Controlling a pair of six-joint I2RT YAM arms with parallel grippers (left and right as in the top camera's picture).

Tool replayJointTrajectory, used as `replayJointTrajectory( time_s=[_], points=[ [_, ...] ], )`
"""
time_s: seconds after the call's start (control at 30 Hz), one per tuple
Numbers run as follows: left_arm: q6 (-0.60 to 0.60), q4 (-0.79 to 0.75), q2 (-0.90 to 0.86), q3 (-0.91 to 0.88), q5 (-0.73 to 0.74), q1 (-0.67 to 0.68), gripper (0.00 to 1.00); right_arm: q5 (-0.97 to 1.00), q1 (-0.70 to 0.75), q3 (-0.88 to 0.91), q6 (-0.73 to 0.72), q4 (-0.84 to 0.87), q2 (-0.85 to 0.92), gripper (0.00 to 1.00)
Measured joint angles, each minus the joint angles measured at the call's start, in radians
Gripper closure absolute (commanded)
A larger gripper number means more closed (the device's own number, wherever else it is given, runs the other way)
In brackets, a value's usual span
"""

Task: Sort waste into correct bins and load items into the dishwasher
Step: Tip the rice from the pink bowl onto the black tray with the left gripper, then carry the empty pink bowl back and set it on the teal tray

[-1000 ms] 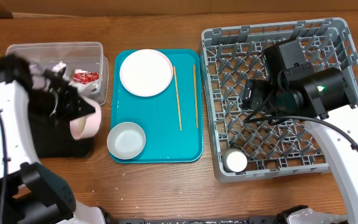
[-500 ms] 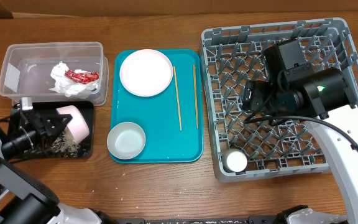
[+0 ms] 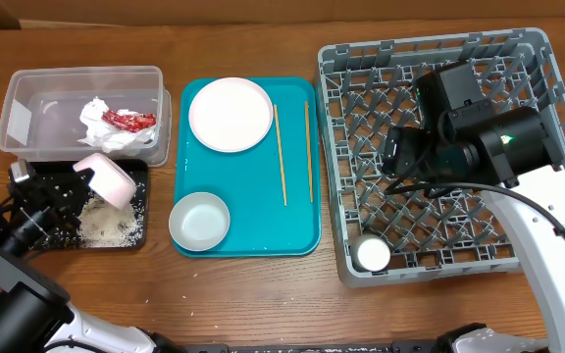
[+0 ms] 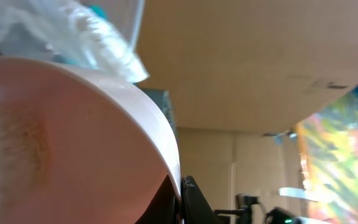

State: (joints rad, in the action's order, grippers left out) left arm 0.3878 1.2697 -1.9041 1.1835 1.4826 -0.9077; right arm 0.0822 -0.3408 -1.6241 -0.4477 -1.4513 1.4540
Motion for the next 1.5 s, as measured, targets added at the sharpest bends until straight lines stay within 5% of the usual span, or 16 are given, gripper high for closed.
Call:
replayJointTrajectory(
  time_s=[0.57,0.7,0.87,1.13,1.5],
  points=[
    [-0.102,-0.088,0.0,-0.002,0.069,0.0,0.96,0.0,0.0,0.0,0.0,0.0,0.0,0.17],
    [-0.123,0.005,0.0,-0.003,0.07,0.0,0.96,0.0,0.0,0.0,0.0,-0.003,0.0,0.17],
    [-0.02,0.147,0.0,-0.004,0.066,0.0,0.96,0.0,0.0,0.0,0.0,-0.006,0.0,0.17],
    [0.311,0.412,0.001,-0.004,0.042,0.053,0.95,0.0,0.0,0.0,0.0,0.012,0.0,0.17],
    [0.481,0.385,0.026,0.087,0.063,0.445,0.96,0.0,0.0,0.0,0.0,0.019,0.0,0.17]
  ],
)
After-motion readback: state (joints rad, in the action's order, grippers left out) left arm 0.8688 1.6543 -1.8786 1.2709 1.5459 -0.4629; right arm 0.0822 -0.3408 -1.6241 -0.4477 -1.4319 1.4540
